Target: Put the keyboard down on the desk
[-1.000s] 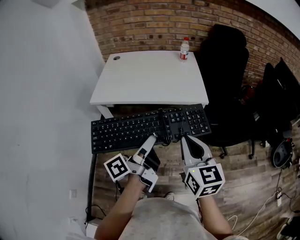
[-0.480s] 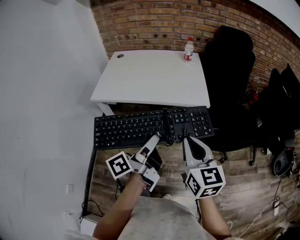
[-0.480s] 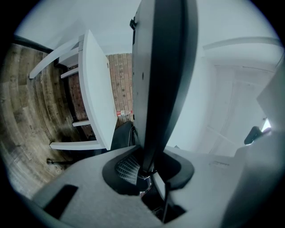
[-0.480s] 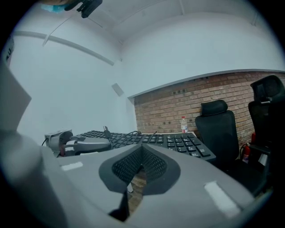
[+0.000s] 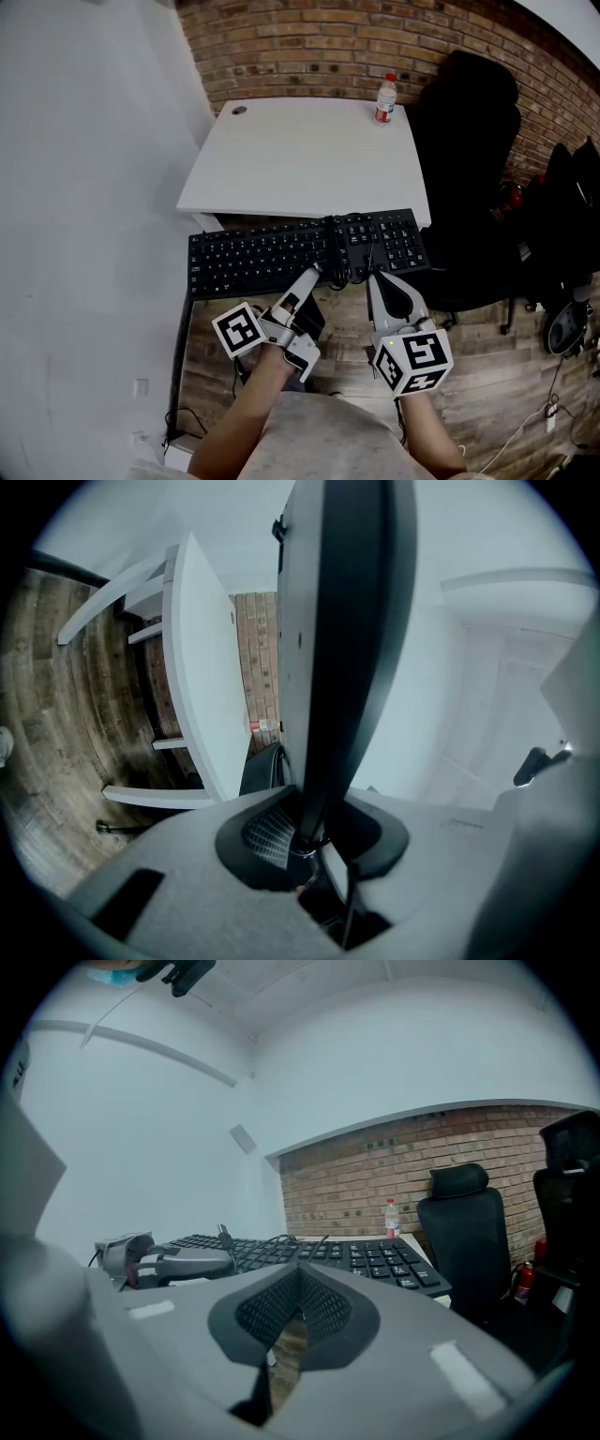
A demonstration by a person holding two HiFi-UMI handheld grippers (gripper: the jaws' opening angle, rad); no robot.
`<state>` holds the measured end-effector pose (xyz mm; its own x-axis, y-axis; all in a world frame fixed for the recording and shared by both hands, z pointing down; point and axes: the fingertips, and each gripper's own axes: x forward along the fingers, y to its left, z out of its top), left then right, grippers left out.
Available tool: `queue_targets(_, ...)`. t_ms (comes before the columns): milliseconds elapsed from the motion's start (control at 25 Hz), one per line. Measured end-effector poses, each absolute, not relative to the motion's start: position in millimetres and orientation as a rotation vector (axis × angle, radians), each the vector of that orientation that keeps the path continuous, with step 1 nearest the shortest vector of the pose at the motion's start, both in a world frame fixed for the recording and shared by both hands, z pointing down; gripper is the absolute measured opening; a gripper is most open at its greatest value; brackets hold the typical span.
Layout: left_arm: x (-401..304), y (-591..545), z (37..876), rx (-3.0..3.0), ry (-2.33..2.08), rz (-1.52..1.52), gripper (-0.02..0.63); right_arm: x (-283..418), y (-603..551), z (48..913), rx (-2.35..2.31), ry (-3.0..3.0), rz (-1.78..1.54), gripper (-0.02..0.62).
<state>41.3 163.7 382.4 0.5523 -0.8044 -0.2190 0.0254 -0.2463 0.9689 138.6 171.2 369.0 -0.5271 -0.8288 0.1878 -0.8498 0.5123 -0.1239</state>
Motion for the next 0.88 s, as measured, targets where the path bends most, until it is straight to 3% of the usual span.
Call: queue_targets(880, -61, -10, 389, 1.610, -0.585, -0.853, 0.075, 31, 2, 367, 1.529, -2.526, 0.316, 0.009)
